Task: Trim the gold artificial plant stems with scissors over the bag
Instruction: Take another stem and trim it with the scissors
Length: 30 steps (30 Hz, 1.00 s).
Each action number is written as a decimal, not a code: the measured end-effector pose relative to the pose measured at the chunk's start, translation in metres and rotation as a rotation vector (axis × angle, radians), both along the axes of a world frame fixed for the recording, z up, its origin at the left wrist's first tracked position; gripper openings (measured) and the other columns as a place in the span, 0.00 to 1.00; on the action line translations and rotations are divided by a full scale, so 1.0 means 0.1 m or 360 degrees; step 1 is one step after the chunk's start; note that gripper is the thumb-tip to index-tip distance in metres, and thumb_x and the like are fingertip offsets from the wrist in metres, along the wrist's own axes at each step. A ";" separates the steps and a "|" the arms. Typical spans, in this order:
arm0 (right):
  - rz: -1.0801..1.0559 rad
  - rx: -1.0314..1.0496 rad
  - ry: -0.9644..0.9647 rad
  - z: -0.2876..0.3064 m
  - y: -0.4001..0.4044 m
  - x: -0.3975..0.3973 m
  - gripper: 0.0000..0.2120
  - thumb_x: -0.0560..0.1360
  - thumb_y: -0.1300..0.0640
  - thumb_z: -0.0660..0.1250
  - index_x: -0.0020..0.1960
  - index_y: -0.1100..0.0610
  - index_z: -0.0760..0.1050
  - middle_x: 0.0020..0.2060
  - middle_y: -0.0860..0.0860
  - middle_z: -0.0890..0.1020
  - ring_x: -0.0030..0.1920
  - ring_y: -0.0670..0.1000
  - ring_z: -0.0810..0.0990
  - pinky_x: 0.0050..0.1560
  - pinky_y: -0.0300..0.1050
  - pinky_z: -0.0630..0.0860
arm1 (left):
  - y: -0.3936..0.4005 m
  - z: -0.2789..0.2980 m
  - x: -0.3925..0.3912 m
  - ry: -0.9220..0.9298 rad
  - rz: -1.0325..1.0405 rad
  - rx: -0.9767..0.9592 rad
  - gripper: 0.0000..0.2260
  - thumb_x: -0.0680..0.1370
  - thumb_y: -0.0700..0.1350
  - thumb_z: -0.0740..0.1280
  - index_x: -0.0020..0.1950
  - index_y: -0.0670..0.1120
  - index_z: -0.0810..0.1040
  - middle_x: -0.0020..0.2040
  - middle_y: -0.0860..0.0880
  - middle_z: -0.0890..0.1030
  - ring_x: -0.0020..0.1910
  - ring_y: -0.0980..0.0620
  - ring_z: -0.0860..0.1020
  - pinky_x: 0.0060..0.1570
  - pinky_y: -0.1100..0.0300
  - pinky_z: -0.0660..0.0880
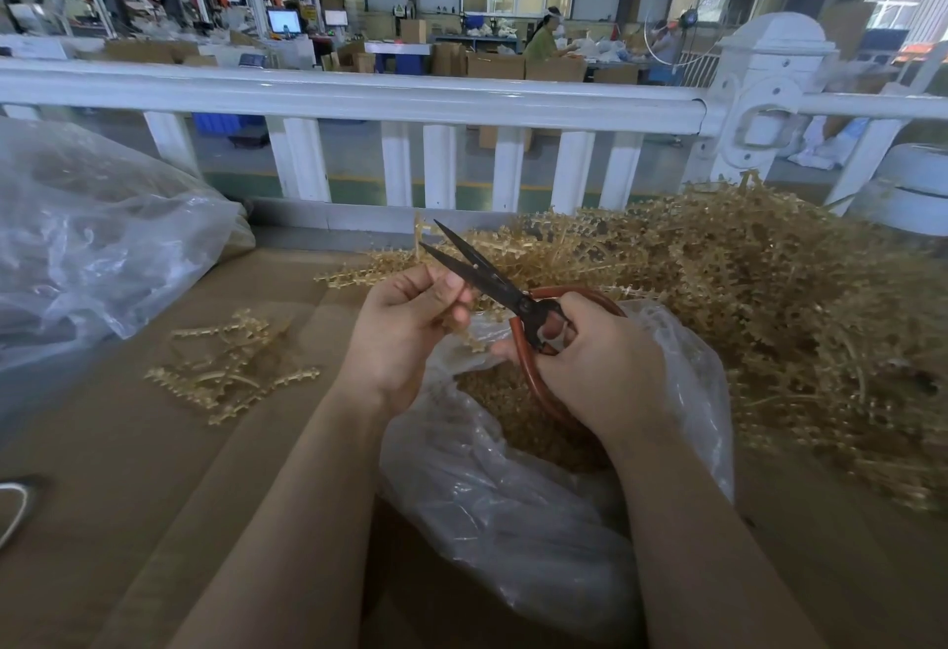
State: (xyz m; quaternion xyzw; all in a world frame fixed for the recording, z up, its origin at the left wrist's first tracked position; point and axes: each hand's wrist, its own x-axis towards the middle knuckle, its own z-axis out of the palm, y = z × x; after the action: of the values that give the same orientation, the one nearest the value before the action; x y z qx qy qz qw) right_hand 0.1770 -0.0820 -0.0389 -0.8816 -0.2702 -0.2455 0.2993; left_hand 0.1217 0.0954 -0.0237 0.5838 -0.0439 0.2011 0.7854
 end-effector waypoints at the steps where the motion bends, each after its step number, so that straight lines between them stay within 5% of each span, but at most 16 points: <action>1: 0.0000 -0.0002 -0.0006 0.00 0.00 0.00 0.28 0.70 0.28 0.68 0.36 0.54 0.72 0.29 0.44 0.76 0.33 0.46 0.76 0.32 0.48 0.77 | 0.00 0.00 0.00 -0.0006 -0.0005 0.0002 0.08 0.79 0.38 0.63 0.41 0.40 0.76 0.35 0.49 0.78 0.33 0.54 0.72 0.40 0.61 0.72; 16: -0.0013 -0.0025 0.0100 0.01 0.00 0.01 0.35 0.64 0.20 0.57 0.41 0.51 0.78 0.31 0.43 0.78 0.35 0.43 0.77 0.38 0.46 0.79 | 0.05 0.00 0.00 0.0058 0.0157 0.0147 0.07 0.80 0.36 0.64 0.43 0.41 0.77 0.36 0.48 0.78 0.34 0.54 0.72 0.38 0.64 0.71; 20: 0.0046 0.0011 0.0069 0.01 0.00 -0.01 0.29 0.66 0.23 0.62 0.43 0.50 0.78 0.34 0.42 0.79 0.37 0.43 0.78 0.39 0.43 0.79 | 0.03 -0.01 0.02 0.0120 0.0237 0.0283 0.08 0.82 0.35 0.62 0.44 0.41 0.76 0.35 0.52 0.80 0.32 0.57 0.73 0.35 0.66 0.71; 30: 0.0114 -0.0021 0.0229 0.02 0.00 -0.03 0.33 0.62 0.19 0.56 0.47 0.46 0.76 0.39 0.39 0.80 0.40 0.33 0.73 0.38 0.26 0.66 | 0.04 -0.04 0.01 0.0063 0.0348 0.0383 0.07 0.77 0.31 0.68 0.47 0.42 0.80 0.31 0.54 0.80 0.29 0.57 0.75 0.33 0.67 0.72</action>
State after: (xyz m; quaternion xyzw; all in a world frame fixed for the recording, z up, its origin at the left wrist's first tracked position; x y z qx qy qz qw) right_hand 0.1741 -0.0822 -0.0365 -0.8885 -0.2811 -0.1689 0.3208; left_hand 0.1232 0.0991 -0.0275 0.6788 0.0115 0.2672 0.6839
